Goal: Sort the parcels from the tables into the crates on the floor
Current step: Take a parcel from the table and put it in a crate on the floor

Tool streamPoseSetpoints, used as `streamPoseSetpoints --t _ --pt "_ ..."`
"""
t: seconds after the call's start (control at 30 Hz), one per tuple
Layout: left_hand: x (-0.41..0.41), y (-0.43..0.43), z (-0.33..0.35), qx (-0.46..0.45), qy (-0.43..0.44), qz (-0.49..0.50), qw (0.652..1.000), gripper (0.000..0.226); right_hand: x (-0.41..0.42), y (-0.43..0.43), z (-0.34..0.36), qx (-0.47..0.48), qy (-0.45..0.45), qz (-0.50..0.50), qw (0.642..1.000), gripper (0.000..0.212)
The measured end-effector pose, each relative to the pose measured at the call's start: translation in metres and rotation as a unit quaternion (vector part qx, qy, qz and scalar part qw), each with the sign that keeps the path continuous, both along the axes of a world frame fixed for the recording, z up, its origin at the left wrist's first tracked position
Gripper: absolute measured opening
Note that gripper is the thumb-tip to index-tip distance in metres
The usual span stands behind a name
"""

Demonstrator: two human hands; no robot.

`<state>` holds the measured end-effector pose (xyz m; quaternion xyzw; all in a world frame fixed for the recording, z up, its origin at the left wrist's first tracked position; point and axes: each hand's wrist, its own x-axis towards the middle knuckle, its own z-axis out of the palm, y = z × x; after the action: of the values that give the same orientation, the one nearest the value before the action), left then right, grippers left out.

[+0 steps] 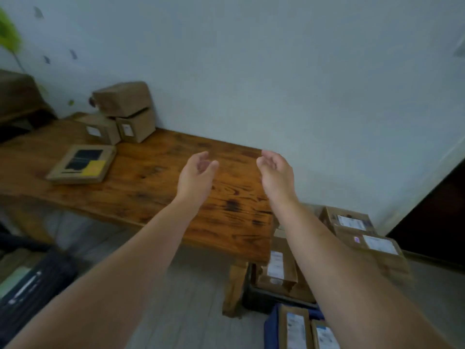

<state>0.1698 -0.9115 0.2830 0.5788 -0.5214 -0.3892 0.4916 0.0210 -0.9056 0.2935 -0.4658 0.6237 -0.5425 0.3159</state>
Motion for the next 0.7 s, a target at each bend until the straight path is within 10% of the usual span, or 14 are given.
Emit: streamPoseSetpoints --t 0.7 --pt "0.376 -0.187 -0.028 0.044 -0.002 0.142 0.989 0.040 0.347 -0.232 -0.045 0.071 -0.022 0.115 0.991 0.036"
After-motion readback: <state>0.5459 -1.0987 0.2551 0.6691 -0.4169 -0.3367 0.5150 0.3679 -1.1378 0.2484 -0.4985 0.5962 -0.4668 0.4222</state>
